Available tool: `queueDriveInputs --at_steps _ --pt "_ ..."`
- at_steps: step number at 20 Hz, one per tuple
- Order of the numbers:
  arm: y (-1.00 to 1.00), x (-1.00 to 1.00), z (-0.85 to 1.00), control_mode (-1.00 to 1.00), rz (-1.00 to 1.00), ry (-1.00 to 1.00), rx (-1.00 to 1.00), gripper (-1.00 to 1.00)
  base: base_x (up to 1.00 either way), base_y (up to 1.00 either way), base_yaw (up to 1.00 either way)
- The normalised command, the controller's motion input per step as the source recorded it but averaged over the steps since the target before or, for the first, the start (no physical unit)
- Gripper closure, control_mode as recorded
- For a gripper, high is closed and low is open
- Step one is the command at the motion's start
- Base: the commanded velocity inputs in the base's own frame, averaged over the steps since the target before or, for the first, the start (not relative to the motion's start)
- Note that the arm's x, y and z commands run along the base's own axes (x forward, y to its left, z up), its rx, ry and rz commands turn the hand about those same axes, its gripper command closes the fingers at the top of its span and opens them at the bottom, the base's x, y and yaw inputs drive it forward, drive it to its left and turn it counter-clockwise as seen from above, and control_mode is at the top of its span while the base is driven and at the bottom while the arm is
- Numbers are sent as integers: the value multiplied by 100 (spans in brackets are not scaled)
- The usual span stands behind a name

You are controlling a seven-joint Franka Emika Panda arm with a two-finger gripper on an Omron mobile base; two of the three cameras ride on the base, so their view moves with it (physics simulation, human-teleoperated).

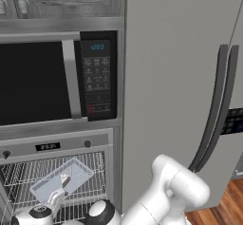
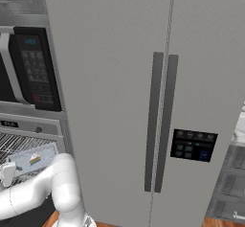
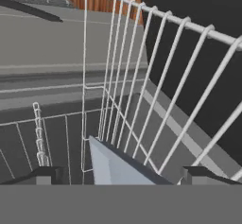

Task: Take the baked cake out of the oven and place it on the plate for cooling. Then close the oven door.

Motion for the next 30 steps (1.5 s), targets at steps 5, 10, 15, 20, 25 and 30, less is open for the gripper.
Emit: queueDriveInputs --at_steps 5,10,15,20,25,30 --pt "24 -75 -92 -100 0 1 -30 -100 0 0 0" --pt "24 -73 -91 -100 0 2 -29 -100 0 0 0" --pt "23 -72 -91 -100 0 2 -30 -100 0 0 0" --pt "14 -47 -78 -100 0 3 -23 -100 0 0 0" --pt "0 -2 14 -100 0 -5 10 -100 0 0 0" --pt "0 -7 57 -100 0 -6 30 -100 0 0 0"
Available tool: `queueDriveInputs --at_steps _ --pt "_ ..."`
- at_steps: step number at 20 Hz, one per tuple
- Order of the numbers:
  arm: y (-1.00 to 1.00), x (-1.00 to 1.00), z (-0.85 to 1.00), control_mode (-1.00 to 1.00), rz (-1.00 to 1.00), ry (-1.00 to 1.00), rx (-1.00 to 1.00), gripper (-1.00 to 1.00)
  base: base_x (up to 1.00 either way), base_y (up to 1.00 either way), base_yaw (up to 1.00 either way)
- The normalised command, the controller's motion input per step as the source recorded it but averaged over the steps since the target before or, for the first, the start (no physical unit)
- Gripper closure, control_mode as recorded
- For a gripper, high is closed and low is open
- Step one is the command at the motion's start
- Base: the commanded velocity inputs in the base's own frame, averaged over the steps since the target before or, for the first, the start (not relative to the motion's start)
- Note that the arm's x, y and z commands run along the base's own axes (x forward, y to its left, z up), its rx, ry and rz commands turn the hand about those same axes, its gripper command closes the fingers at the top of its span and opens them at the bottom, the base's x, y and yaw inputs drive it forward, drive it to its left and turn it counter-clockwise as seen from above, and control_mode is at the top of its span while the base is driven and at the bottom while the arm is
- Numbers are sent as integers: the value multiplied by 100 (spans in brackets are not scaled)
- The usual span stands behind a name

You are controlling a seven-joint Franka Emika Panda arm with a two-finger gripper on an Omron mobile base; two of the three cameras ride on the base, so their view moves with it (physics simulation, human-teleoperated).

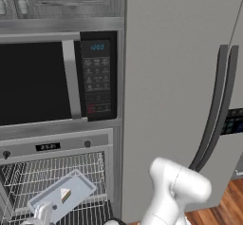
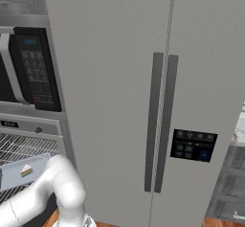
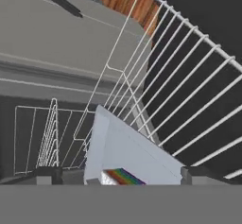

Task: Take the baked cake out of the oven and place it on the plate for cooling. Then close the oven door.

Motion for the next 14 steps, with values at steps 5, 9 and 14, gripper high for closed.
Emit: queueDriveInputs --at_steps 5,9,14 --pt "-20 -7 27 -100 -5 -15 33 -100 0 0 0" --pt "-44 4 23 -100 -14 -10 28 -100 0 0 0" --pt "-40 1 38 -100 -23 0 30 -100 0 0 0"
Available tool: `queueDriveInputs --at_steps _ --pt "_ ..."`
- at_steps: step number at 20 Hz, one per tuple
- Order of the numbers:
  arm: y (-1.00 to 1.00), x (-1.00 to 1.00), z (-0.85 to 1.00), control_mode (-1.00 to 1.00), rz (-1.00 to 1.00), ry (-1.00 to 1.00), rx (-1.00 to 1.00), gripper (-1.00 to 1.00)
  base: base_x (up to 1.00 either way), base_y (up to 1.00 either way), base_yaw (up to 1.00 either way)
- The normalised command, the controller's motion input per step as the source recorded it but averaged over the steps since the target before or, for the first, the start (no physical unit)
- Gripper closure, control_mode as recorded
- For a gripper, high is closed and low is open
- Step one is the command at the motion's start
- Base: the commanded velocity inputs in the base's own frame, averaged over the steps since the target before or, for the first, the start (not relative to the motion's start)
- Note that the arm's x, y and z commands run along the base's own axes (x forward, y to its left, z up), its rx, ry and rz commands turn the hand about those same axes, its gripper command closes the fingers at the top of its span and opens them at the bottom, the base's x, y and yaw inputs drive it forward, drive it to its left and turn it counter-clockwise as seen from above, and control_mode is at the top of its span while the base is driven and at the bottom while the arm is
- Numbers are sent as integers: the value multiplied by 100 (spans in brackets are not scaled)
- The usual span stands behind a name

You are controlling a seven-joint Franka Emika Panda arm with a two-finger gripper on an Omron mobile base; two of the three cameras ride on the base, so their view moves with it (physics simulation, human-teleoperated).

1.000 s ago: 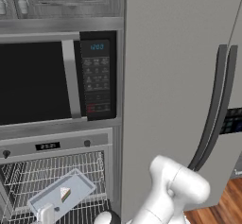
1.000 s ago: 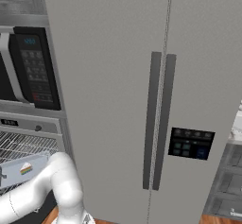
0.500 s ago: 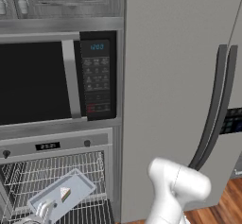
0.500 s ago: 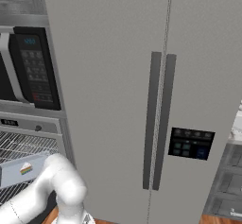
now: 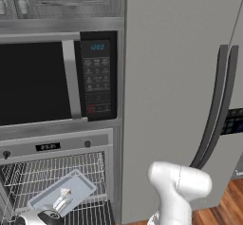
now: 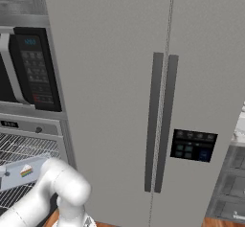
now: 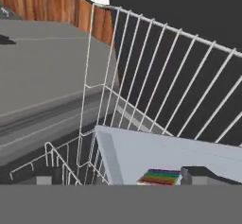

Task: Take the baked cake out of the oven and place it on the plate for cooling. Then close the oven door.

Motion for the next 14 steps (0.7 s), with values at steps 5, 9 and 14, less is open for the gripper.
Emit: queueDriveInputs --at_steps 5,9,14 --pt "-24 -6 45 -100 -26 9 35 -100 0 0 0" --pt "-30 -13 39 -100 -17 1 37 -100 0 0 0" --pt "-17 -34 23 -100 -10 -6 25 -100 0 0 0"
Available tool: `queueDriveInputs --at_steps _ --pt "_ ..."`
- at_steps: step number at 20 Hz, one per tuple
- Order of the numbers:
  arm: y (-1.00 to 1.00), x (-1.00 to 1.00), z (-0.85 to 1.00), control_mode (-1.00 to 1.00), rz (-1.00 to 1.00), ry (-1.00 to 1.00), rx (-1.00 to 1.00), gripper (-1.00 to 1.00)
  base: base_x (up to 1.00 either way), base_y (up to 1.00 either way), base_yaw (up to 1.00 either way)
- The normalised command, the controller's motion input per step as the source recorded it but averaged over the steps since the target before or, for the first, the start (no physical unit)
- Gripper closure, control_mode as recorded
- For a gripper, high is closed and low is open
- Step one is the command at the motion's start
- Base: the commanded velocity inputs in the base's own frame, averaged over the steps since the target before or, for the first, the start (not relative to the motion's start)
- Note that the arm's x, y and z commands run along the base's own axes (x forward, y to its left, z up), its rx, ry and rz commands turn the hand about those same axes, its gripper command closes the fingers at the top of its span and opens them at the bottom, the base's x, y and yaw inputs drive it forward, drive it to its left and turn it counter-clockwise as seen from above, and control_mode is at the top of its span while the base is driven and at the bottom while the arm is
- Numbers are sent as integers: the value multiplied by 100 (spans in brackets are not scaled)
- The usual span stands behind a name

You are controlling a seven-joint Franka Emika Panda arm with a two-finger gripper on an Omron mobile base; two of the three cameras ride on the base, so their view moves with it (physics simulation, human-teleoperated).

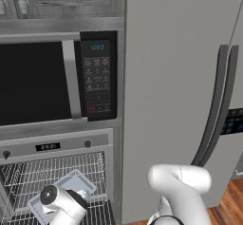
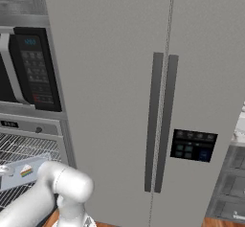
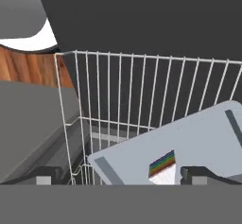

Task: Take the baked cake out of the oven and place it on the plate for cooling. Then close the oven door.

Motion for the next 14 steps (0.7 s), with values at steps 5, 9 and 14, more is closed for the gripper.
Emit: queueDriveInputs --at_steps 5,9,14 --pt "-17 -4 8 -100 -13 -9 2 -100 0 0 0" --pt "-12 16 31 -100 -10 6 3 -100 0 0 0" --pt "-1 9 41 -100 -7 19 5 -100 0 0 0"
